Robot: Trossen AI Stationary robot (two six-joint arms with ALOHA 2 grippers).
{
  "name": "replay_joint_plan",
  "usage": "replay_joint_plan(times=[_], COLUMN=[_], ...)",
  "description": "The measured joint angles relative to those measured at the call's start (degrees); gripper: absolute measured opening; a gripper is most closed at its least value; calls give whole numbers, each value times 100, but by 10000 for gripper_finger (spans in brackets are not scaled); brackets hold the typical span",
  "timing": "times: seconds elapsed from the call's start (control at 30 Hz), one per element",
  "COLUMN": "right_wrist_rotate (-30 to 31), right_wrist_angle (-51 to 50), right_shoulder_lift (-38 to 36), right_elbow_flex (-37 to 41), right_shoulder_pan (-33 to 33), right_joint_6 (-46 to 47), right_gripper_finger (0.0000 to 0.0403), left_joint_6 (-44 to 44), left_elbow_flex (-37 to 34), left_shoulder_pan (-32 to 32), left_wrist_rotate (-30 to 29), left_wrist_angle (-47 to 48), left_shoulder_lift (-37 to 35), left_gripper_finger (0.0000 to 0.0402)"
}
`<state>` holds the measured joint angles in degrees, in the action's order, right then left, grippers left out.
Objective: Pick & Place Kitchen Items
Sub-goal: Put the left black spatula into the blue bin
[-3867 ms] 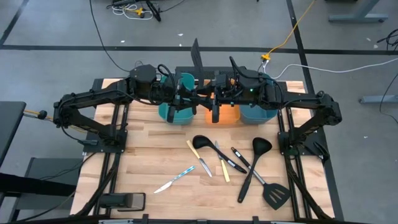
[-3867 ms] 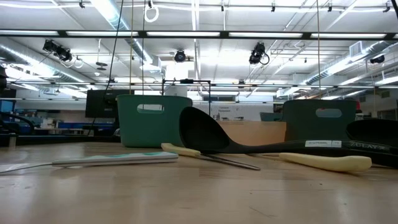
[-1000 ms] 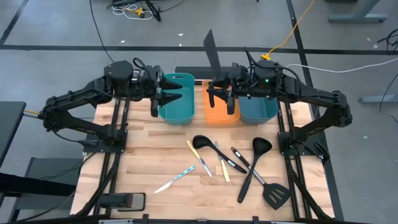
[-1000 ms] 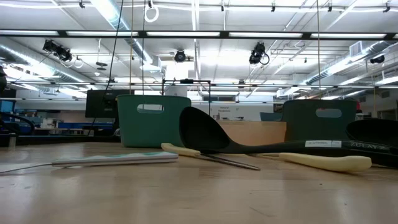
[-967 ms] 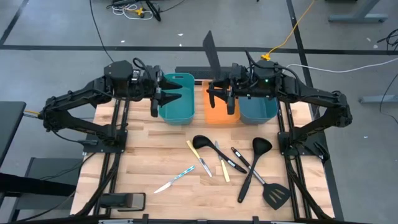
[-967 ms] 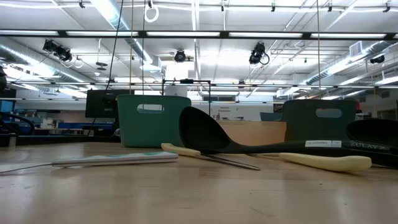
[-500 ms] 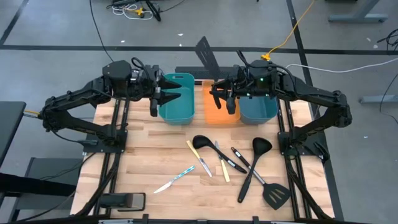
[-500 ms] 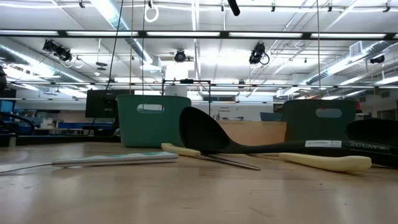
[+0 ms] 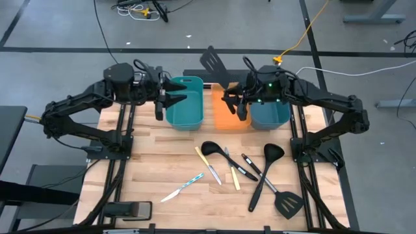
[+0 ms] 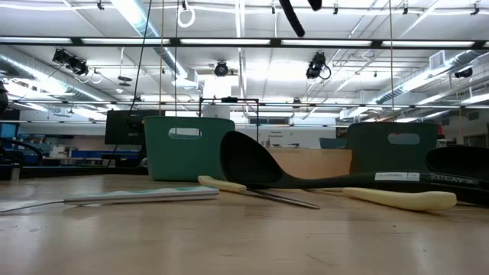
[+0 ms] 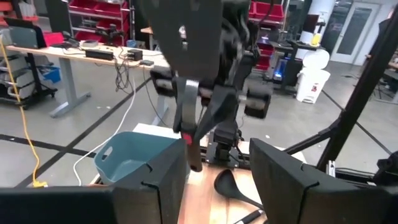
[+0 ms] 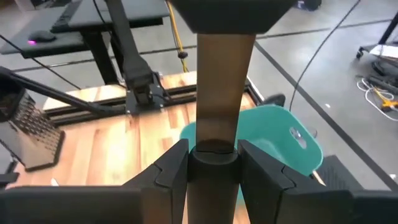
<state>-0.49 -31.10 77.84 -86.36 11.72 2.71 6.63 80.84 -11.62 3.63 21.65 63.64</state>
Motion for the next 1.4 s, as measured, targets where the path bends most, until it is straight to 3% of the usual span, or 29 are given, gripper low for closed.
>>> replay_joint_plan(times=[0.27, 0.67, 1.4], right_wrist_rotate=[-199, -345, -151], right_wrist_angle=[957, 1036, -465], right_shoulder_lift=[-683, -1815, -3482], right_elbow_flex=[1263, 2417, 2559], right_shoulder_pan=[285, 577, 873], right_joint_6=[586, 1321, 1312], right_gripper_finger=[121, 121, 121], left_joint_6=[-5, -109, -85], left_elbow_flex=[0, 0, 0], left_shoulder_pan=[0, 0, 0], left_wrist_rotate=[-116, -259, -279], left_wrist_angle=[-15, -7, -9], left_shoulder_lift=[-77, -70, -70], left_gripper_finger=[181, 181, 181])
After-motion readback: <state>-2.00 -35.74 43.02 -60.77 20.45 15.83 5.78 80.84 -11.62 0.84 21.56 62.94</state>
